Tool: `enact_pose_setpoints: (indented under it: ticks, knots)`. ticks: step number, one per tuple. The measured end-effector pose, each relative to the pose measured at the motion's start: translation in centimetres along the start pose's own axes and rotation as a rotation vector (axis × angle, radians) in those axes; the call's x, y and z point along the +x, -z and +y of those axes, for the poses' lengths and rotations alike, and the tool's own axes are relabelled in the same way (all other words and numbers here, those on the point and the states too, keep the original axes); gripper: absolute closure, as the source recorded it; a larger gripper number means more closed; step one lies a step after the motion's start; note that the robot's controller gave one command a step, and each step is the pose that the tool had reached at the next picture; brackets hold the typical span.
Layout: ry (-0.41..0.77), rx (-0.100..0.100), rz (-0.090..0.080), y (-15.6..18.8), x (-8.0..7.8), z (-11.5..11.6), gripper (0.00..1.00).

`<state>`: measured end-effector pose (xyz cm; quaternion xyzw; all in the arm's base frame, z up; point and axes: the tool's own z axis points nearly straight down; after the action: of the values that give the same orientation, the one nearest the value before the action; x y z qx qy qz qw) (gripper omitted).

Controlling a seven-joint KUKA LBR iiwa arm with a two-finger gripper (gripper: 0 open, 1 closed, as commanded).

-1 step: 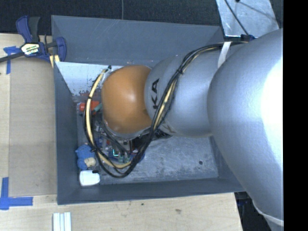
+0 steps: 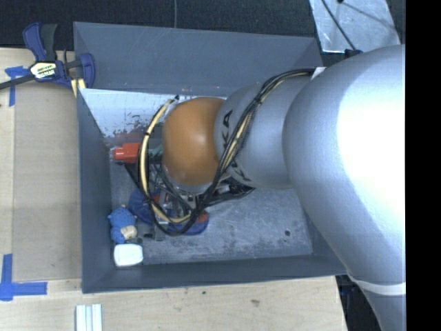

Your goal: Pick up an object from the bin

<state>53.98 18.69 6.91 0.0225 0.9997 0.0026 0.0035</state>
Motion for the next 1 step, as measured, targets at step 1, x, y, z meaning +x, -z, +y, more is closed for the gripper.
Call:
enact_pose_setpoints:
  ticks: [1]
  knots:
    - [0.003, -0.001, 0.001, 0.49, 0.02, 0.22, 1.0]
